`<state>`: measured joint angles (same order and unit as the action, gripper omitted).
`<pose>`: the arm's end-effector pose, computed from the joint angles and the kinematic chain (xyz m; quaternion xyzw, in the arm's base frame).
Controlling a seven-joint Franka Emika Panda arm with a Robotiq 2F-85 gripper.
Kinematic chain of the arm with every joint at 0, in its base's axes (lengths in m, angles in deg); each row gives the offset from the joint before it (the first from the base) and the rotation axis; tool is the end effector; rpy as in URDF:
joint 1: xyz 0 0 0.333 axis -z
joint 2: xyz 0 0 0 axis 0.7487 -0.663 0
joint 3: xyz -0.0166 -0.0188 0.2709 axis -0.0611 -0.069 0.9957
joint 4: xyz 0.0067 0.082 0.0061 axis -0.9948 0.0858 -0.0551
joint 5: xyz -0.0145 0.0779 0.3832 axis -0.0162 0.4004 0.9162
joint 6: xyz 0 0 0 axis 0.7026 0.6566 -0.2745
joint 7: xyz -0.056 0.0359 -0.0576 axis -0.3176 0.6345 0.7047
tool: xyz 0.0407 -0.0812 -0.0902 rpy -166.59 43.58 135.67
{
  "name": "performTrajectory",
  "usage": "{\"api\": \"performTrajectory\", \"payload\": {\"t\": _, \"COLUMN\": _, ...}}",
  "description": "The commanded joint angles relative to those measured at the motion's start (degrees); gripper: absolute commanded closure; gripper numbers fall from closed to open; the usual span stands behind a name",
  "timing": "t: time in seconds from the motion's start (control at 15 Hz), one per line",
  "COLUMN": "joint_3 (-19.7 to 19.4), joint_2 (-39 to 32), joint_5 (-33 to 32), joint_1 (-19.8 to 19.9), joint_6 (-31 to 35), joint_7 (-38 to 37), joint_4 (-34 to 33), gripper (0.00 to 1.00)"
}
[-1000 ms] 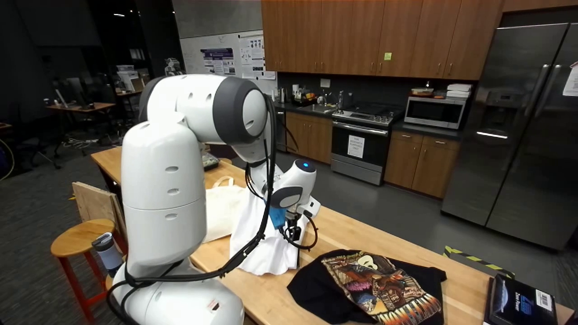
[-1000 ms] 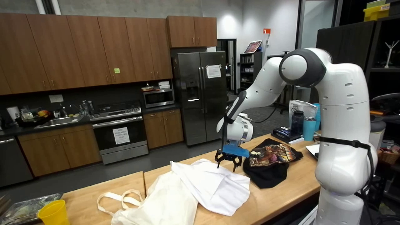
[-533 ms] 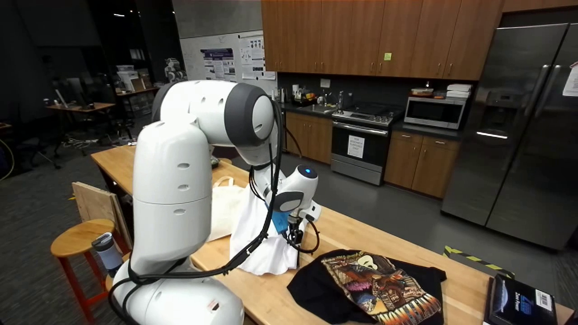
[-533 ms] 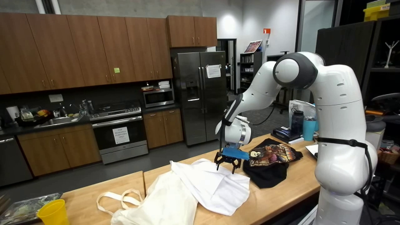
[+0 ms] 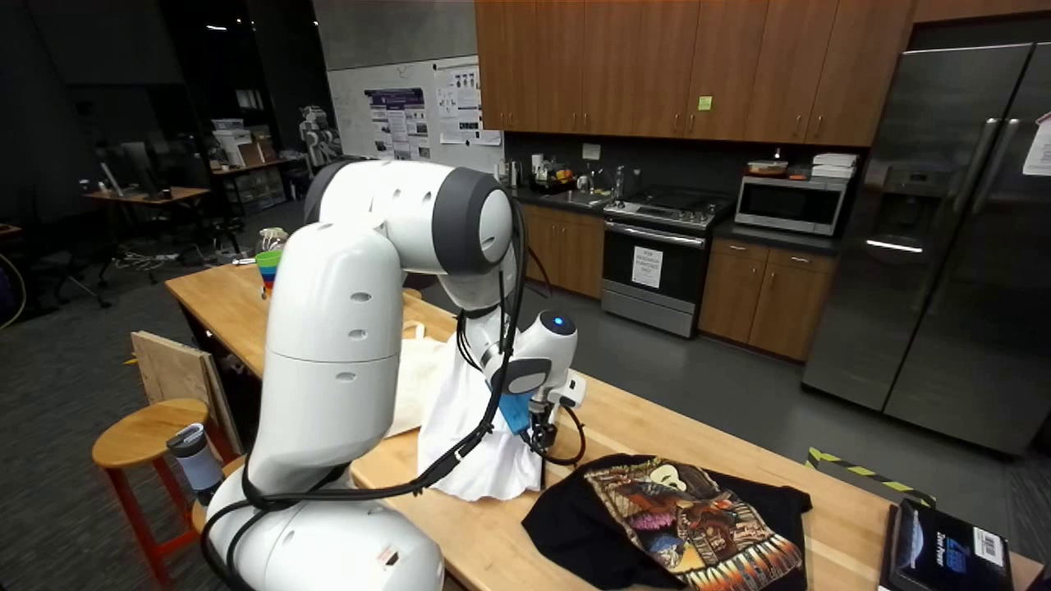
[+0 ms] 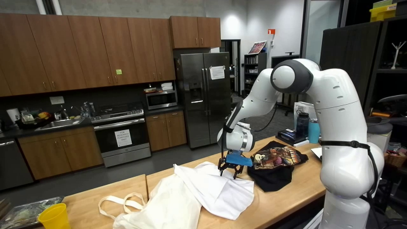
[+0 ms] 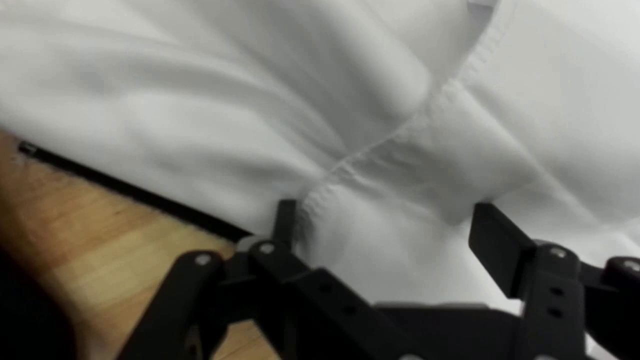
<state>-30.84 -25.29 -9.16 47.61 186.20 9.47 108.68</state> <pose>0.4874 0.0341 0.1184 -0.9486 0.2785 -0.0251 0.1484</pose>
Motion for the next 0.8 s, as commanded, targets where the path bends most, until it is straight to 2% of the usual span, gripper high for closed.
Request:
{"api": "performTrajectory", "payload": {"t": 0.0, "joint_3": 1.26, "joint_2": -1.44, "joint_5": 1.3, "joint_1": 0.76, "joint_6": 1.59, "joint_7": 2.81, "joint_4": -1.2, "gripper": 0.44}}
{"api": "performTrajectory", "payload": {"t": 0.27, "joint_3": 1.38, "joint_2": -1.65, "joint_5": 0.86, "joint_1": 0.59, "joint_6": 1.91, "joint_7": 3.07, "joint_4": -1.48, "gripper": 0.77}}
{"api": "performTrajectory", "payload": {"t": 0.47, "joint_3": 0.78, "joint_2": 1.2, "joint_5": -0.2, "joint_1": -0.16, "joint_6": 1.1, "joint_7": 1.87, "joint_4": 0.27, "gripper": 0.98}}
{"api": "performTrajectory", "payload": {"t": 0.73, "joint_3": -0.04, "joint_2": 8.64, "joint_5": -1.62, "joint_1": -1.91, "joint_6": 1.72, "joint_7": -0.38, "joint_4": 5.29, "gripper": 1.0}}
